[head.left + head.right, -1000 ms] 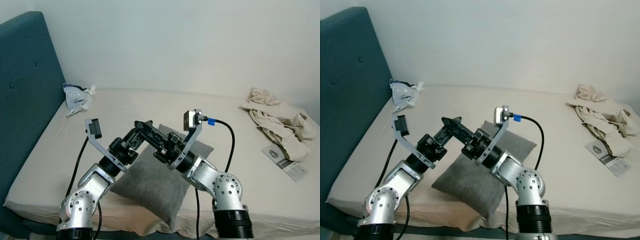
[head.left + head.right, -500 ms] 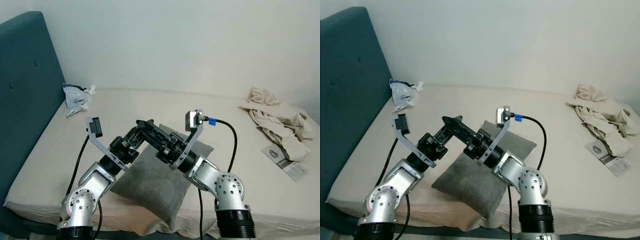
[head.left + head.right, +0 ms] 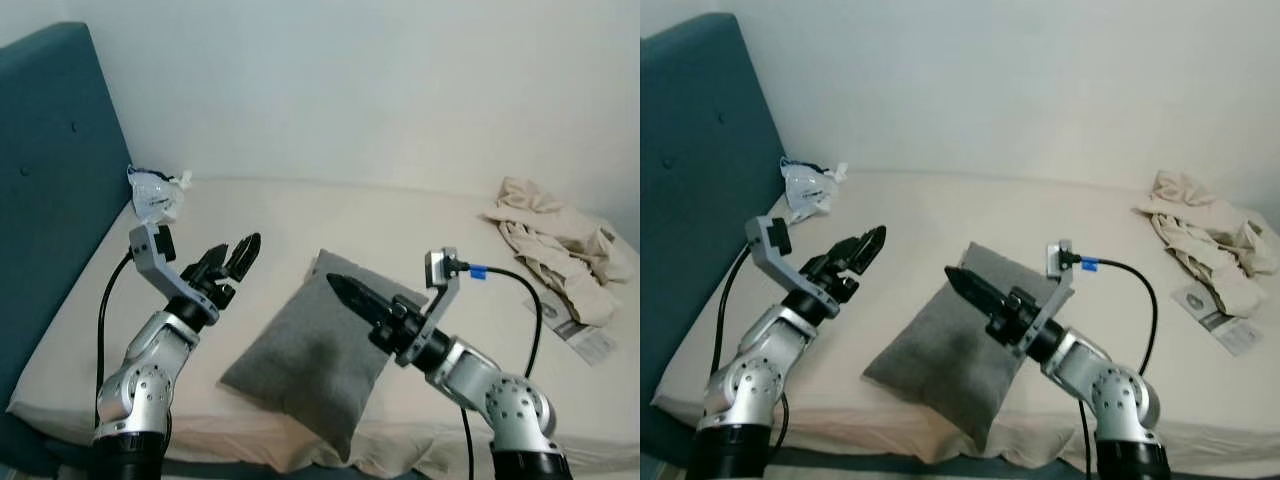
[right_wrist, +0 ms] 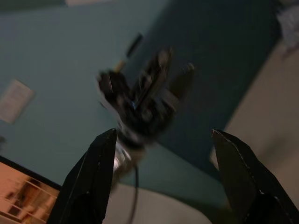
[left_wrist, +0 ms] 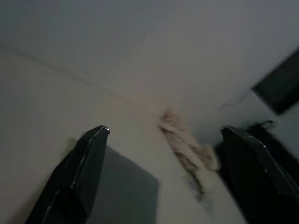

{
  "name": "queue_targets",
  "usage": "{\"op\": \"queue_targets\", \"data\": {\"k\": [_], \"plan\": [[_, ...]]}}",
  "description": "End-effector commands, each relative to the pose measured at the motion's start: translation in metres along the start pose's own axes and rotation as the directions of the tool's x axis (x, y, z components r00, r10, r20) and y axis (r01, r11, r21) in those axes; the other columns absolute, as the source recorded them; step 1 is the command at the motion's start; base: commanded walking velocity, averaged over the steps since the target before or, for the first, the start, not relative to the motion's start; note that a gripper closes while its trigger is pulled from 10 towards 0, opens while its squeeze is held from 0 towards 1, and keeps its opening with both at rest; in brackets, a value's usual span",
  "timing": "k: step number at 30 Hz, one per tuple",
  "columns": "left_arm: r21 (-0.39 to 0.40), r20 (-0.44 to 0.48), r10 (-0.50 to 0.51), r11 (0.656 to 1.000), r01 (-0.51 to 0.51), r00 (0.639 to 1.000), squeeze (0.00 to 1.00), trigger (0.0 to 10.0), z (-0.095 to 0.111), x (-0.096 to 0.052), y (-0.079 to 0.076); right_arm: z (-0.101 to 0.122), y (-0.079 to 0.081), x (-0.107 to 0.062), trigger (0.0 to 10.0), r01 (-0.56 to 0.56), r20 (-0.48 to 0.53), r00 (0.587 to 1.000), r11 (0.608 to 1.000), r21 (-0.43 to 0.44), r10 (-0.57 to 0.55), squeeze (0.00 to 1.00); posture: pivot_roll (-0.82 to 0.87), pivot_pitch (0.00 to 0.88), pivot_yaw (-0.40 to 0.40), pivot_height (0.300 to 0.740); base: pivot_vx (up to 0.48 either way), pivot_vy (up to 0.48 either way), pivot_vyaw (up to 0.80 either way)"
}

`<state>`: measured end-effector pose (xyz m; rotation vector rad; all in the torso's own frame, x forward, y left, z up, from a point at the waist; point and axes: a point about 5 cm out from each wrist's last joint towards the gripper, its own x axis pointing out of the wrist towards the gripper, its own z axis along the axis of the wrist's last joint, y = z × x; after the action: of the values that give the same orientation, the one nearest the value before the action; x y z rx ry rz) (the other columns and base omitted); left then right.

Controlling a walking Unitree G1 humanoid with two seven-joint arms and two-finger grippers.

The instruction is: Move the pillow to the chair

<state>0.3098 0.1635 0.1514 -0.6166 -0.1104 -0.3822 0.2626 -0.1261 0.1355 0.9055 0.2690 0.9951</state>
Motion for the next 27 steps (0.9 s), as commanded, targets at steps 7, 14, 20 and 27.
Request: {"op": "queue_targets", "data": {"k": [7,14,20,27], "plan": [[0.495,-0.12,0.355,0.831,-0.255,0.927,0.0,10.0,-0.016,-0.006,0.037,0.004,-0.036,0.011,10.0,0.41,0.123,0.912,0.879,-0.244,-0.391,0.0,0.0,0.019,-0.04,0.74,0.0,0.0,0.0],[0.645,-0.144,0.46,0.715,-0.269,0.876,0.0,10.0,-0.025,-0.019,0.047,-0.005,-0.052,0.026,10.0,0.543,0.165,0.798,0.574,-0.613,-0.58,0.0,0.04,0.023,-0.023,0.74,0.0,0.0,0.0],[0.71,-0.098,0.478,0.648,-0.275,0.873,0.0,10.0,-0.024,-0.019,0.049,-0.013,-0.052,0.039,10.0,0.441,0.132,0.824,0.478,-0.759,-0.551,0.0,0.02,0.028,-0.025,0.74,0.0,0.0,0.0],[0.722,-0.136,0.47,0.65,-0.238,0.872,0.0,10.0,-0.035,-0.028,0.05,-0.017,-0.058,0.042,10.0,0.508,0.192,0.794,0.455,-0.731,-0.577,0.0,-0.02,0.071,0.031,0.74,0.0,0.0,0.0]]}}
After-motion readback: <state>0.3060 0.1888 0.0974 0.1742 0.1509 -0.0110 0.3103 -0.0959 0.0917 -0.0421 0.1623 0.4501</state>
